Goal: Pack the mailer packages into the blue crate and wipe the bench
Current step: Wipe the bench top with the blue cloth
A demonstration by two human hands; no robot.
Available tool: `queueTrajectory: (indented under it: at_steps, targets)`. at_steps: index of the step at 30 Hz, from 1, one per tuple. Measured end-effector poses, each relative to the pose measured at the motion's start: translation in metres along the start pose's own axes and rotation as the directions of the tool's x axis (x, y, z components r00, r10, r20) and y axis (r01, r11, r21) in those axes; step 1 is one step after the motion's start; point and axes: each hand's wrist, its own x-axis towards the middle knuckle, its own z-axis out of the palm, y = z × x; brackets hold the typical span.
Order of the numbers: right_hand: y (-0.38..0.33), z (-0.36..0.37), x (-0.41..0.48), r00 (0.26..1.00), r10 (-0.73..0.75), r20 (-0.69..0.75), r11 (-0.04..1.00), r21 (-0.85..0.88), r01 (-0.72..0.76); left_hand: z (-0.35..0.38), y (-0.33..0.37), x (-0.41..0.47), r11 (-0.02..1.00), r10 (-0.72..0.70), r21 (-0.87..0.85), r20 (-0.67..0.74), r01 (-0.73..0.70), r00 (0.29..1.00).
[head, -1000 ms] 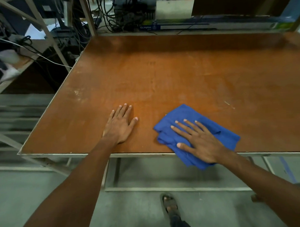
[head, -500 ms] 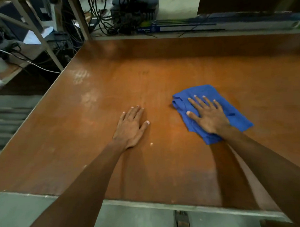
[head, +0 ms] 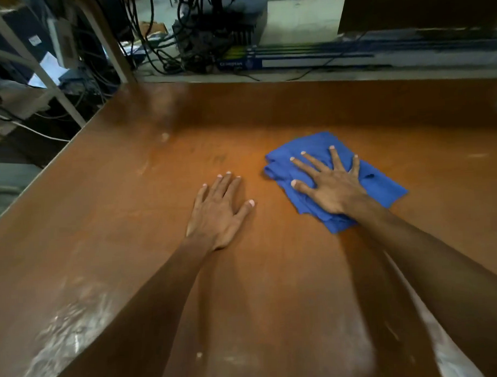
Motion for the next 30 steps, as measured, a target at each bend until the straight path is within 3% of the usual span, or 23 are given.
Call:
queueTrajectory:
  at_steps: [2, 6, 7, 10, 11, 15, 16, 19, 20, 23, 25, 26, 29, 30]
  targets:
    - [0.0, -0.003, 0.023, 0.998, 0.056, 0.006, 0.998, 0.0, -0.056, 0.001, 0.0, -0.001, 1.0, 0.003, -0.001, -0.02, -0.003, 1.0]
    - [-0.003, -0.001, 0.057, 0.976, -0.219, -0.012, 0.975, -0.035, 0.219, -0.001, 0.0, 0.0, 1.0, 0.003, -0.013, -0.023, -0.003, 1.0]
    - [0.005, -0.004, 0.07, 0.981, -0.192, -0.008, 0.981, -0.026, 0.192, -0.001, 0.0, 0.0, 1.0, 0.003, -0.013, -0.022, -0.003, 1.0]
    - [0.023, -0.011, 0.104, 0.995, 0.093, -0.03, 0.995, 0.038, -0.092, -0.004, 0.0, -0.002, 1.0, 0.0, -0.022, -0.025, 0.0, 1.0]
    - [0.02, -0.012, 0.109, 0.993, 0.115, -0.035, 0.992, 0.047, -0.113, -0.004, 0.0, -0.002, 1.0, -0.003, -0.019, -0.026, 0.002, 1.0]
    - [0.013, -0.005, 0.092, 0.978, -0.207, -0.015, 0.978, -0.005, 0.207, -0.001, -0.001, 0.0, 1.0, -0.012, -0.025, -0.044, 0.01, 0.999]
    - [0.025, -0.007, 0.089, 0.982, -0.187, -0.019, 0.982, 0.002, 0.187, -0.001, -0.001, 0.0, 1.0, -0.013, -0.022, -0.038, 0.013, 0.999]
    - [0.056, -0.013, 0.075, 0.986, 0.16, -0.042, 0.986, 0.054, -0.157, 0.0, -0.003, 0.001, 0.999, -0.013, -0.032, -0.014, 0.013, 1.0]
    - [0.054, -0.012, 0.066, 0.985, 0.166, -0.038, 0.986, 0.04, -0.165, 0.0, -0.003, 0.001, 0.999, -0.018, -0.036, -0.017, 0.018, 1.0]
    - [0.024, -0.001, 0.01, 0.993, -0.106, -0.041, 0.994, -0.017, 0.106, 0.003, -0.001, 0.001, 0.999, -0.028, -0.016, -0.038, 0.028, 0.999]
    - [0.022, 0.007, -0.028, 0.978, -0.203, -0.053, 0.979, 0.004, 0.203, 0.002, 0.003, -0.005, 0.999, -0.039, 0.021, -0.053, 0.04, 0.998]
    - [0.028, 0.009, -0.039, 0.984, -0.169, -0.059, 0.986, 0.008, 0.169, 0.001, 0.006, -0.011, 0.998, -0.041, 0.036, -0.058, 0.043, 0.997]
    - [0.04, 0.009, -0.063, 0.99, 0.125, -0.069, 0.991, 0.052, -0.122, -0.005, 0.019, -0.045, 0.998, 0.012, 0.064, -0.043, -0.009, 0.999]
    - [0.032, 0.01, -0.074, 0.987, 0.145, -0.071, 0.988, 0.054, -0.141, -0.007, 0.024, -0.061, 0.998, 0.024, 0.064, -0.039, -0.022, 0.999]
